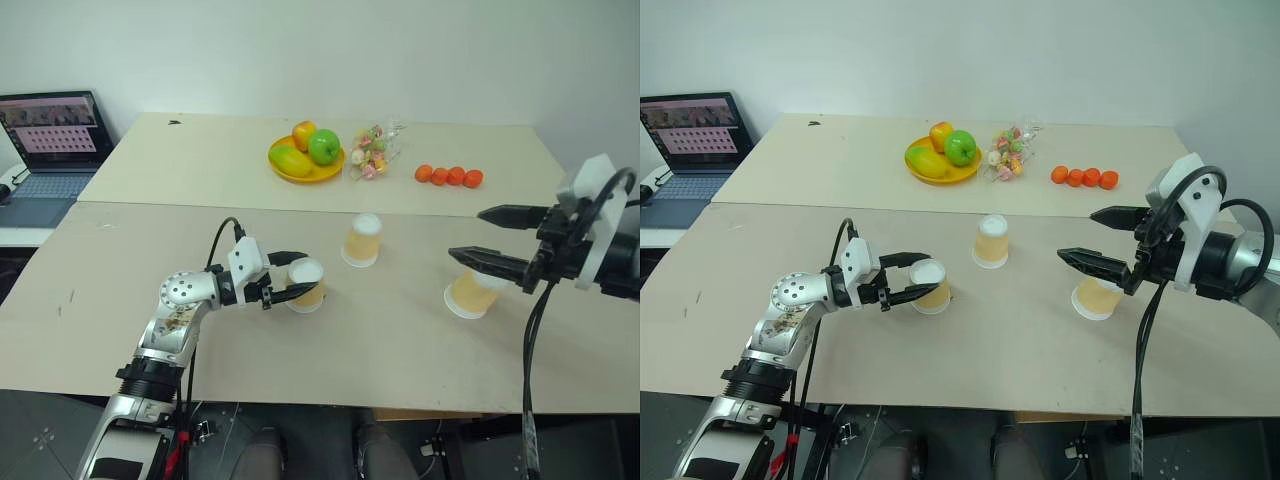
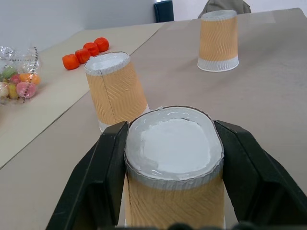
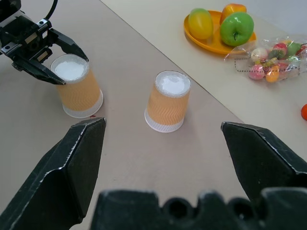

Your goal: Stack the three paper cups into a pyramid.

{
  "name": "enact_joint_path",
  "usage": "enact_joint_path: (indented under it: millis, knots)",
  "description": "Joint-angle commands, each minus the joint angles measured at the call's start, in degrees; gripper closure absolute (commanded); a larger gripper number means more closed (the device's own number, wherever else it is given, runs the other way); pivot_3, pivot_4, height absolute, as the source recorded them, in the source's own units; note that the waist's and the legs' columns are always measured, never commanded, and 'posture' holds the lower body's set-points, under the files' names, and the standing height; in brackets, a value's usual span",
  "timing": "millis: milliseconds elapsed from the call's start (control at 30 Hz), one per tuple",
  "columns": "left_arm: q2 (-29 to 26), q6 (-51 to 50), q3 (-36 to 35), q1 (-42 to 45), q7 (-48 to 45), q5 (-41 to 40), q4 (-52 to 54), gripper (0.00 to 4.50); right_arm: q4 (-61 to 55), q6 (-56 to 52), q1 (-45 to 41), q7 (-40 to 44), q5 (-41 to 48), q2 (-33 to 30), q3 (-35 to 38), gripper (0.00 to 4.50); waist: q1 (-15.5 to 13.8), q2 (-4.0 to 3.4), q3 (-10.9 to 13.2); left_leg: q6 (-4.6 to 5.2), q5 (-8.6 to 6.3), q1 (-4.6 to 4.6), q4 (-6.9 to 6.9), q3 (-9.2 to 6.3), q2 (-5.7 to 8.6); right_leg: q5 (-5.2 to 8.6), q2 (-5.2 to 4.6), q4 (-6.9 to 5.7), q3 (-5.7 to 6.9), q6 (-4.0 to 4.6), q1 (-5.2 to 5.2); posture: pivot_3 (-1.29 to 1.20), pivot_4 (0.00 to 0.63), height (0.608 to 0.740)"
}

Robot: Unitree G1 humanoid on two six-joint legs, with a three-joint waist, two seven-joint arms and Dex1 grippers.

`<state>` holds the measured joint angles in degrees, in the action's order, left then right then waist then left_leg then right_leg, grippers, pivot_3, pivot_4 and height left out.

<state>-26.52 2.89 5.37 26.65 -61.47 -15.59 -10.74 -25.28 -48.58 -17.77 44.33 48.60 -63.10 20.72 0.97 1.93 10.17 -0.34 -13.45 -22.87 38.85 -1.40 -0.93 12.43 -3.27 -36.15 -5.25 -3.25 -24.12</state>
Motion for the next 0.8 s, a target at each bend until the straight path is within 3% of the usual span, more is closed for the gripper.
enact_joint_path:
  millis: [33,433,633,700,800]
  knots:
    - [-1.4,-0.35,-0.95,1.94,0.06,0.46,-0.3,2.19,-0.85,-0.03,-0.81,0.22,-0.24,-0.63,1.61,0.0,0.05,0.0,0.0,0.0,0.0,0.0,0.0,0.0,0.0,0.0,0.0,0.0,0.0,0.0,0.0,0.0,0.15,0.734]
    - [-1.35,-3.14,-1.04,4.01,0.83,-0.58,0.48,2.19,-1.44,-0.27,0.07,-0.56,-0.24,0.07,2.32,0.0,-0.02,0.0,0.0,0.0,0.0,-0.09,0.0,-0.01,0.02,0.0,-0.02,0.03,0.01,0.0,-0.06,0.0,0.15,0.734]
    - [-0.49,-10.45,-1.51,4.63,0.73,-4.79,4.41,2.19,-1.52,-0.24,0.54,-0.81,-0.25,-0.05,2.62,0.0,-0.02,0.01,0.0,0.0,0.0,-0.09,0.0,-0.02,0.02,0.0,-0.02,0.02,0.02,-0.01,-0.06,0.0,0.15,0.734]
    - [-0.67,-11.04,-1.28,4.65,0.62,-4.63,4.94,1.18,-1.58,-0.23,0.63,-0.85,-0.22,-0.06,2.78,0.0,0.0,0.01,0.01,0.0,0.0,-0.1,0.0,-0.02,0.02,0.0,-0.02,0.03,0.02,-0.01,-0.06,0.0,0.15,0.734]
    - [-0.78,-10.96,-0.89,4.46,0.46,-4.11,5.05,0.19,-1.72,-0.26,0.81,-0.97,-0.22,-0.04,2.98,0.0,0.04,0.01,0.0,0.0,0.0,-0.08,0.0,-0.01,0.01,0.0,-0.01,0.02,0.02,0.0,-0.06,0.0,0.15,0.734]
